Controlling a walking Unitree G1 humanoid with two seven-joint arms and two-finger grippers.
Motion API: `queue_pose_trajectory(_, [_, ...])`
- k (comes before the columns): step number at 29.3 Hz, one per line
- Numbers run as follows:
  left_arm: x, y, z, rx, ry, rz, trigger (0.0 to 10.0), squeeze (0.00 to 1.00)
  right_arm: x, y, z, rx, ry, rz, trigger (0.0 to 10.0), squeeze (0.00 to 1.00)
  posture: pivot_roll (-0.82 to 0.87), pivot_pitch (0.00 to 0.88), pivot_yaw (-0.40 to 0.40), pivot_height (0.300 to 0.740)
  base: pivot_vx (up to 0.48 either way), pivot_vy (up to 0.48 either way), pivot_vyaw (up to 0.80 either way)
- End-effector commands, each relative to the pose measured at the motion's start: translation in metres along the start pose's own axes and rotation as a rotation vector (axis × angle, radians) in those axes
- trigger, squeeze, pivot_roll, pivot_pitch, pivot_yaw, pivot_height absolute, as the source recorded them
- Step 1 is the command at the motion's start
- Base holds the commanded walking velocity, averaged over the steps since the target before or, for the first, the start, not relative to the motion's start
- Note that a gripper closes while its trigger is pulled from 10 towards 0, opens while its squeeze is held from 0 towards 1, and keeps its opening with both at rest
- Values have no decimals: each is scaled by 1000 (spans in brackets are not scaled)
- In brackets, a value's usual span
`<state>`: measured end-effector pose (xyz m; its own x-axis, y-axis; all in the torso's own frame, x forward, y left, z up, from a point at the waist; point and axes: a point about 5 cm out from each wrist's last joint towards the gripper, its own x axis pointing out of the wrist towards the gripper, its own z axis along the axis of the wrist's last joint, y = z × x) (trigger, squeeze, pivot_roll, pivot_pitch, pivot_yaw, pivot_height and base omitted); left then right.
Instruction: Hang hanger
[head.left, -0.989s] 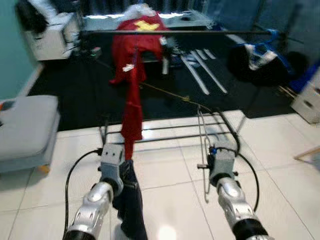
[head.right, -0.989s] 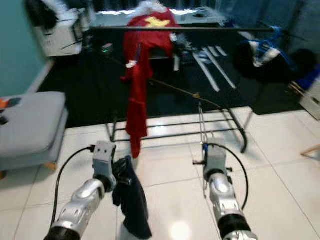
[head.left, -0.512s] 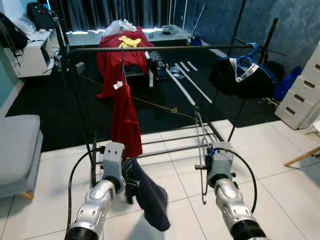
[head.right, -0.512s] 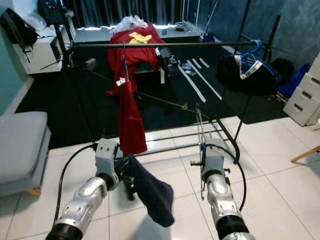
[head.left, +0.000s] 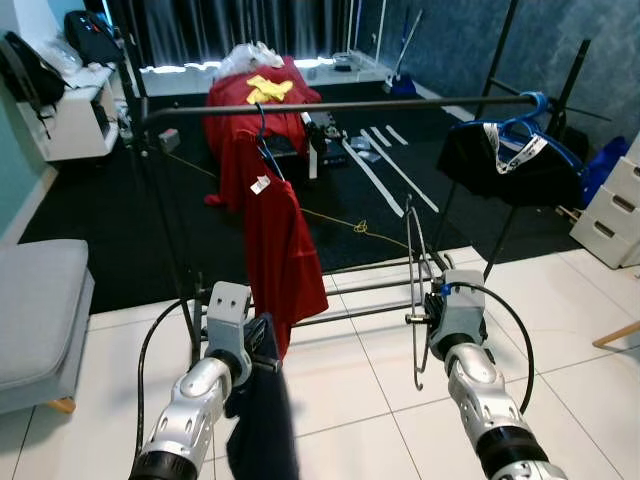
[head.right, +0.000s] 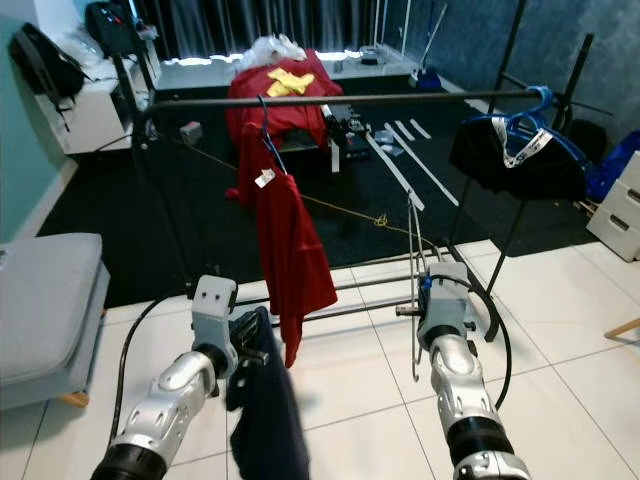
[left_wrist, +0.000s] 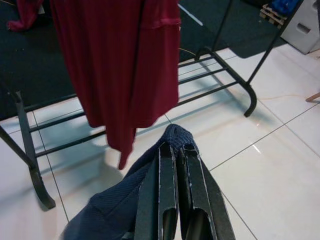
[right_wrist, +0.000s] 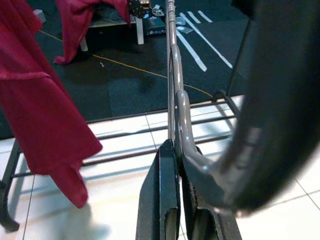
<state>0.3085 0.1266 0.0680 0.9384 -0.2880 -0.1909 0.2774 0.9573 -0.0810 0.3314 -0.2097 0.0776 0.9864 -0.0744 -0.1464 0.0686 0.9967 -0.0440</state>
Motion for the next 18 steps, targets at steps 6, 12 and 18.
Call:
queue_pose_trajectory(6, [2,2,4,8,-17,-3,10000,0,17,-24,36,30,54,80,10000,0,-24,22,-1,740,330,0,0])
queue_pose_trajectory(12, [2,1,4,9,-15,-9,10000,0,24,-43,69,-32,64,101,10000,0,-26,24,2,740,329,0,0])
queue_pose_trajectory(18, [3,0,5,10,-15,-12,10000,0,26,-47,88,-57,60,148,10000,0,-25,24,2,740,330,0,0])
